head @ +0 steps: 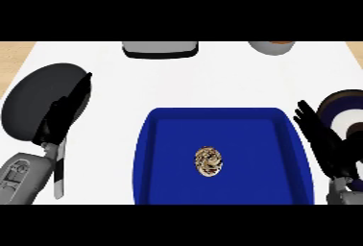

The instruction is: Pick the cupcake from the tray and place it in the plate

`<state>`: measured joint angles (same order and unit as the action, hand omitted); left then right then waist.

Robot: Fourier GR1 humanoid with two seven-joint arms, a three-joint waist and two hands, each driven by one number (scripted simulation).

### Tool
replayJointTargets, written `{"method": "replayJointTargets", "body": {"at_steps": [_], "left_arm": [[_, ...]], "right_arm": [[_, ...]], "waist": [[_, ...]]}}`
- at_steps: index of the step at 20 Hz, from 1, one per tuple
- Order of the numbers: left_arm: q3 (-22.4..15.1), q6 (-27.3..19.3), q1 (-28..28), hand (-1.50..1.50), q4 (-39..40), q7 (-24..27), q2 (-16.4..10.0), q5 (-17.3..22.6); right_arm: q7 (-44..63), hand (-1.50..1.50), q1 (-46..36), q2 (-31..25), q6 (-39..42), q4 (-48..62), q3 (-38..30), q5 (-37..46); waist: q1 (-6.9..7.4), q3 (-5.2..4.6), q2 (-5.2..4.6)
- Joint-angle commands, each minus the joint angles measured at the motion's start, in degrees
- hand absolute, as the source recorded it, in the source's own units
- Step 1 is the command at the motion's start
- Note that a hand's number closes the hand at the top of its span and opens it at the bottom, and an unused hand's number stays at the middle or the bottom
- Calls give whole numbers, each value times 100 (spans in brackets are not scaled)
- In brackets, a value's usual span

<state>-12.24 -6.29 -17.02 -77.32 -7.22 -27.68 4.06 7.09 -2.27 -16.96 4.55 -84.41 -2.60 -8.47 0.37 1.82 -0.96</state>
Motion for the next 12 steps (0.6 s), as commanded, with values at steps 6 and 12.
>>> {"method": "replayJointTargets", "body": {"at_steps": [6, 12], "left_arm": [[239, -476, 1114, 0, 389, -479, 1061, 811], [246, -303, 1483, 0, 124, -212, 1348, 1148]], "right_arm": [[-277, 150, -649, 24, -1808, -1740, -802, 704], [-65, -150, 674, 599, -3805, -2306, -631, 2694]], "waist": [[-140, -232, 202], [-235, -208, 182]]}}
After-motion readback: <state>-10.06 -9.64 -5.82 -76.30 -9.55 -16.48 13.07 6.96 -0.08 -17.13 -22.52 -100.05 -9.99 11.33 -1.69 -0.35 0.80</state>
